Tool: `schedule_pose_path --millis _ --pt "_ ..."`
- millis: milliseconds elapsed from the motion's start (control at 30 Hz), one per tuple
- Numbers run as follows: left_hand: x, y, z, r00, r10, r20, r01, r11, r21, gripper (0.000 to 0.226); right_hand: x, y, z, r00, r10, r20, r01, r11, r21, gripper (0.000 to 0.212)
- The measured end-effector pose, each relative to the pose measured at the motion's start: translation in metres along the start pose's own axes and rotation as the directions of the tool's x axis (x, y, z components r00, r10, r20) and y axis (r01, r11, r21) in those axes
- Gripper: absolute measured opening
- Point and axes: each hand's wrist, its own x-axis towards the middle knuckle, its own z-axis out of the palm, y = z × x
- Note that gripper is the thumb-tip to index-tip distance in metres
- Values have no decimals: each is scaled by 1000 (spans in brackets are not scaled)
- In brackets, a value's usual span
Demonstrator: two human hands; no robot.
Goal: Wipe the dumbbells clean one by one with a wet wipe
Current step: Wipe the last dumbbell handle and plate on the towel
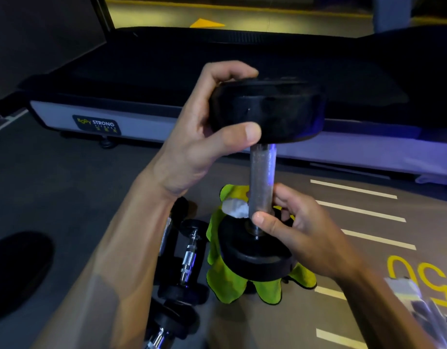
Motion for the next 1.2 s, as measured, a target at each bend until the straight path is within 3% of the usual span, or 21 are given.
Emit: schedule_pose_path --millis 167,333,467,600,733,800,967,1033,1100,1200 --pt "-6 8 13 989 -54 -140 75 986 148 84 -1 1 13 991 13 -131 -10 1000 25 26" --pt "-6 14 28 958 24 -287 18 990 140 88 -1 -1 17 988 18 -154 8 985 171 19" --pt "-13 20 39 961 57 -271 -28 994 108 89 -10 -3 16 982 -15 -190 44 988 146 11" --pt "-1 27 33 973 134 -188 -132 991 23 87 -9 -8 7 947 -52 -318 44 999 -32 27" --pt "7 13 29 999 43 -12 -44 994 -95 85 -7 -3 11 910 -9 -413 -17 998 -59 28" --pt "6 6 26 1000 -9 12 11 994 -112 81 -5 3 16 900 -10 -436 -24 997 -72 31" --pt "0 8 17 999 -16 -40 18 999 50 72 -3 -2 11 907 27 -421 -91 987 -134 42" --pt "-2 10 17 998 15 -58 -9 995 95 66 -5 -4 7 921 24 -389 -105 976 -190 34" --pt "-1 10 17 997 37 -64 -30 992 122 64 -10 -4 2 931 16 -365 -109 966 -235 26" --pt "1 10 20 998 31 -54 -25 994 109 63 -21 -4 -9 912 -5 -410 -117 955 -272 36"
